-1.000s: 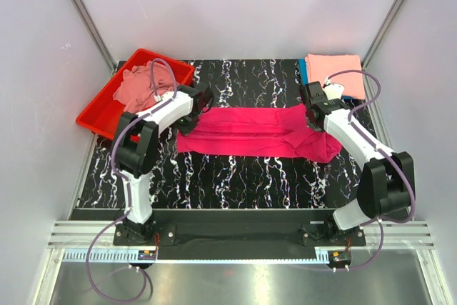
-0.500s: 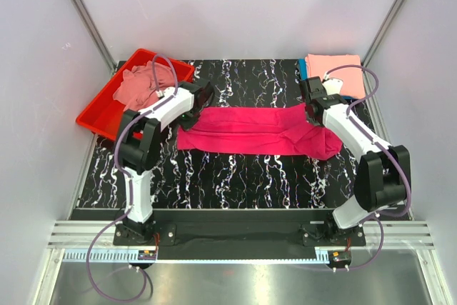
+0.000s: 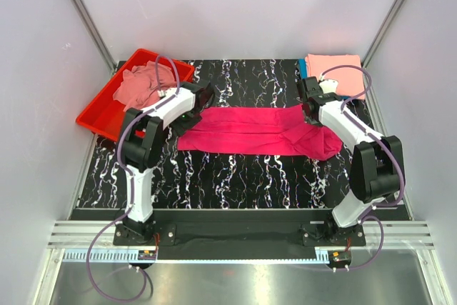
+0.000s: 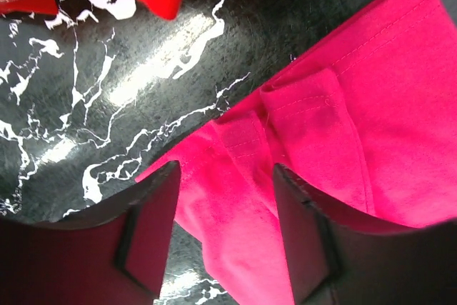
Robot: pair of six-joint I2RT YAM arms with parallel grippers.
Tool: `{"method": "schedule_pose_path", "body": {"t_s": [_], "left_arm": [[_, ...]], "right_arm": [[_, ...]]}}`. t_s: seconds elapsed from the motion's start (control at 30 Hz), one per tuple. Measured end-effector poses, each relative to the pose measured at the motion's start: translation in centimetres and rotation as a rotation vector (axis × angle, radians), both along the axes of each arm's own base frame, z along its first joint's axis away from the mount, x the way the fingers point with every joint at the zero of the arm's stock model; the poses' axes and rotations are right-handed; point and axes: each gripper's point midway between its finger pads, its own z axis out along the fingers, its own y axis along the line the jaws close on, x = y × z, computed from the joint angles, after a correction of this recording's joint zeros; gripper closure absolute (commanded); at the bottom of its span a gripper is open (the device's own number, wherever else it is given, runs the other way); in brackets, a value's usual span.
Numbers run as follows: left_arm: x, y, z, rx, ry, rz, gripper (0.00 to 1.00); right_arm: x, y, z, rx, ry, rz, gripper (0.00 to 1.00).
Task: Fold and stack the t-shirts
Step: Fold the tshirt
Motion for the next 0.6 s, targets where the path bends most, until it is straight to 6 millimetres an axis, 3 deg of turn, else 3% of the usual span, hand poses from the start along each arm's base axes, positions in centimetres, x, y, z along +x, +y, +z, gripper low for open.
{"method": "schedule_pose_path", "body": {"t_s": [0.13, 0.23, 0.3, 0.33, 0.43, 0.47, 0.6], "left_arm": [[0.1, 0.2, 0.6, 0.01, -0.008, -0.014, 0.34], [0.2, 0.3, 2.2, 0.007, -0.053, -0.027, 0.33], [-0.3, 0.5, 3.6, -0.002, -0.081, -0.035, 0.33], [-0.6, 0.6, 4.3, -0.008, -0.094, -0.039, 0.33], [-1.7, 0.8, 5.6, -0.016, -0.117, -0.051, 0.31], [-2.1, 0.8, 5.6, -0.015, -0.114, -0.055, 0.31], [-3.5, 0.8, 4.7, 0.007, -0.076, -0.09, 0.31]], "right_arm": [[0.1, 0.1, 0.1, 0.006, -0.001, 0.002, 1.0], [1.2, 0.5, 0.5, 0.018, -0.01, 0.012, 1.0], [2.4, 0.8, 0.8, 0.013, -0.015, 0.023, 0.89], [3.1, 0.9, 0.8, 0.009, -0.017, 0.033, 0.64], [4.4, 1.0, 0.2, -0.013, 0.011, 0.062, 0.44], [4.7, 1.0, -0.1, -0.02, 0.027, 0.066, 0.29], [4.0, 0.6, -0.4, -0.02, 0.082, 0.07, 0.22]]}}
